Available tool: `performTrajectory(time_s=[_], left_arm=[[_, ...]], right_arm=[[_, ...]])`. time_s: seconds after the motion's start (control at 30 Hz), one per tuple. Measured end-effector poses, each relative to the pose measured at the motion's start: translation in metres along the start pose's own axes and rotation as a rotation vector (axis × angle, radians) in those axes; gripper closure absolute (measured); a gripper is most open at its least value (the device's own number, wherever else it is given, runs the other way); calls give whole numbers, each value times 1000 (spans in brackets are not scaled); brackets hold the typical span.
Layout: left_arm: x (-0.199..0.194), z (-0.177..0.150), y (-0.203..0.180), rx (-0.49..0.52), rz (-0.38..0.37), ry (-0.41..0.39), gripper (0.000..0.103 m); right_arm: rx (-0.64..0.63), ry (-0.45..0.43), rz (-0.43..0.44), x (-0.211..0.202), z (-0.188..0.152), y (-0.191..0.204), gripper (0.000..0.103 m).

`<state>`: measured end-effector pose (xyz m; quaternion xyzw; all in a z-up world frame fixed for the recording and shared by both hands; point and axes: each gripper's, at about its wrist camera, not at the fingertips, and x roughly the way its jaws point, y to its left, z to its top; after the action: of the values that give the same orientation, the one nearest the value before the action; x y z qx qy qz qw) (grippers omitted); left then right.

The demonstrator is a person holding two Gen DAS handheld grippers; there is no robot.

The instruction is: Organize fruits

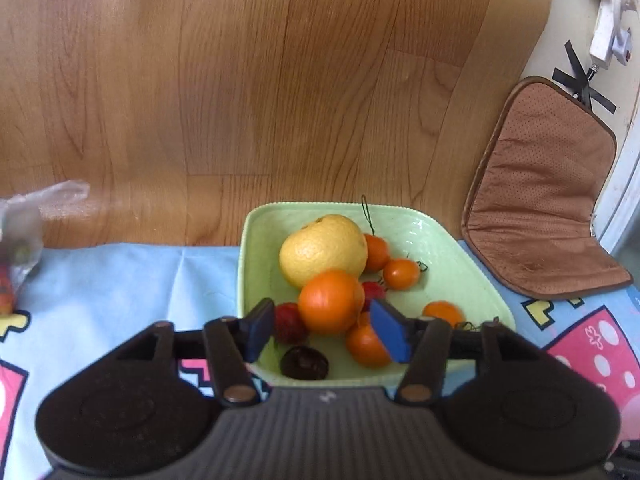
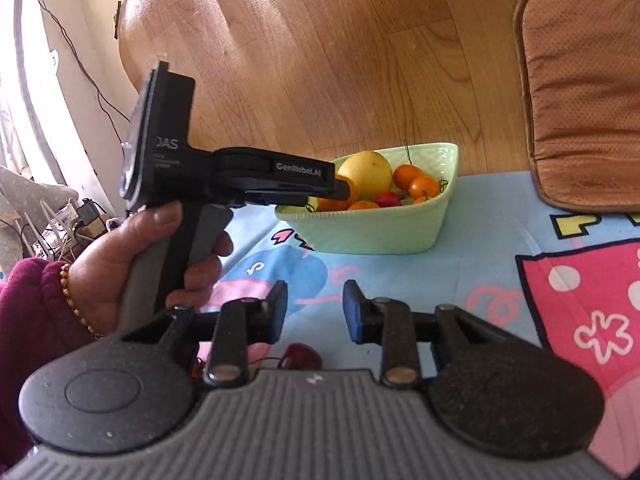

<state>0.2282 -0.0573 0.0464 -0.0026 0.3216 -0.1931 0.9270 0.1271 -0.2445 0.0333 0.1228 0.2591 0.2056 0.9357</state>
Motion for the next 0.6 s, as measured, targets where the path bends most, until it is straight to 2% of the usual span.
performTrajectory(time_s=[0.17, 0.3, 0.37, 0.4, 0.43, 0.53, 0.6], left_arm=[[-47, -14, 7, -20, -36, -43, 44], [-79, -39, 10, -33, -94, -37, 45], [-91, -52, 8, -44, -125, -30, 46], [-97, -58, 6, -47, -137, -29, 46], [-103, -65, 4, -50, -152, -30, 46], [-117, -83, -5, -28, -178, -24, 48], [-124, -95, -19, 47, -170, -21, 48]], right_arm=[[-22, 33, 20, -2, -7, 5, 68], [-70, 118, -3, 12, -15, 13, 67], [-51, 146, 2, 19, -19, 10, 66], [-42, 149, 4, 17, -18, 9, 68], [-32, 155, 14, 14, -17, 7, 75], [-29, 120, -58, -2, -19, 3, 75], [-30, 100, -113, -15, -25, -4, 75]])
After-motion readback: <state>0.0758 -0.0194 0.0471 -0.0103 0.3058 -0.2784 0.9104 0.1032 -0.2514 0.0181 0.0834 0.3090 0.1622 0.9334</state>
